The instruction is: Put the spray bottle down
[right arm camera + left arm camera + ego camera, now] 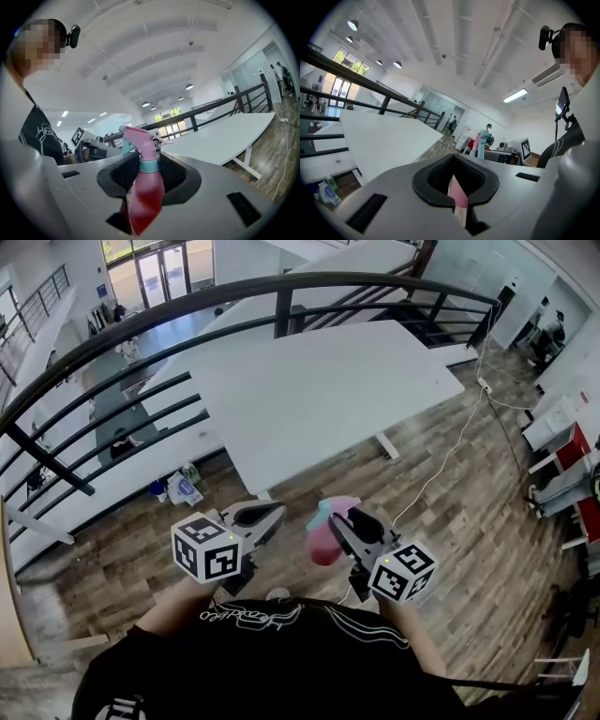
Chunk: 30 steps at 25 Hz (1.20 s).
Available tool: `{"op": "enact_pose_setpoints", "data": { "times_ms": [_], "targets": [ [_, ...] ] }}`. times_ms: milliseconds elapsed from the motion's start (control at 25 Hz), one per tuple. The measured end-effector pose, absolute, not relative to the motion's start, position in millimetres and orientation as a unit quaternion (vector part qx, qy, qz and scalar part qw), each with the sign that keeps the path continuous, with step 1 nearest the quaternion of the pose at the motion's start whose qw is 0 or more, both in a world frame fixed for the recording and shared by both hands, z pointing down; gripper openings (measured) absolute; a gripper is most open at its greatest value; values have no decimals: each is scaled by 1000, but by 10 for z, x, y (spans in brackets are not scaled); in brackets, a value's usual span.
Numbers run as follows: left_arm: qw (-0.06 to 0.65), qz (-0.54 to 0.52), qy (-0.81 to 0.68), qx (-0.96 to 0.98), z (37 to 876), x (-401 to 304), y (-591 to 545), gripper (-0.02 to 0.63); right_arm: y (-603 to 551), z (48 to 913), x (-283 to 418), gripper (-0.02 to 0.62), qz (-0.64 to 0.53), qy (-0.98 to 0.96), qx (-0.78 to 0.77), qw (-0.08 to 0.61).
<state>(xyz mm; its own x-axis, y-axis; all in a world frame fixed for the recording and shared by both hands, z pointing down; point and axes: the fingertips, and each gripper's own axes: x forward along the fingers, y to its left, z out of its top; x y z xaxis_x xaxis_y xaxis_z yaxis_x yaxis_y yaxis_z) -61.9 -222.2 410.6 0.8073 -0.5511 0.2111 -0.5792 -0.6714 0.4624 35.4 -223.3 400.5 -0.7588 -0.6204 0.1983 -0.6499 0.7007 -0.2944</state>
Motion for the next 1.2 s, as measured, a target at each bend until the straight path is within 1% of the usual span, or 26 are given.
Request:
{"op": "enact_pose_setpoints", "data": {
  "times_ms": [360,600,720,840,1040,1200],
  "targets": [
    [285,22,-335,898,4236,-802,-2495,6,-2780,4126,185,132,168,-928,327,60],
    [293,24,-362,885,4516,-725,-2568,6,-3110,4515,215,132,138,-936,309,98],
    [299,25,-376,877,4636,-720,-2749,6,-3400,4678,207,132,144,-938,299,98],
    [301,23,-390,870,4586,-737,-2833,6,-3607,4673,162,132,135,-942,290,97],
    [308,24,-407,860,4463,-846,-2605,6,-3565,4519,6,132,110,-948,283,99],
    [332,10,-416,846,4512,-829,-2654,6,-3738,4547,-18,132,95,-950,278,102]
  ]
}}
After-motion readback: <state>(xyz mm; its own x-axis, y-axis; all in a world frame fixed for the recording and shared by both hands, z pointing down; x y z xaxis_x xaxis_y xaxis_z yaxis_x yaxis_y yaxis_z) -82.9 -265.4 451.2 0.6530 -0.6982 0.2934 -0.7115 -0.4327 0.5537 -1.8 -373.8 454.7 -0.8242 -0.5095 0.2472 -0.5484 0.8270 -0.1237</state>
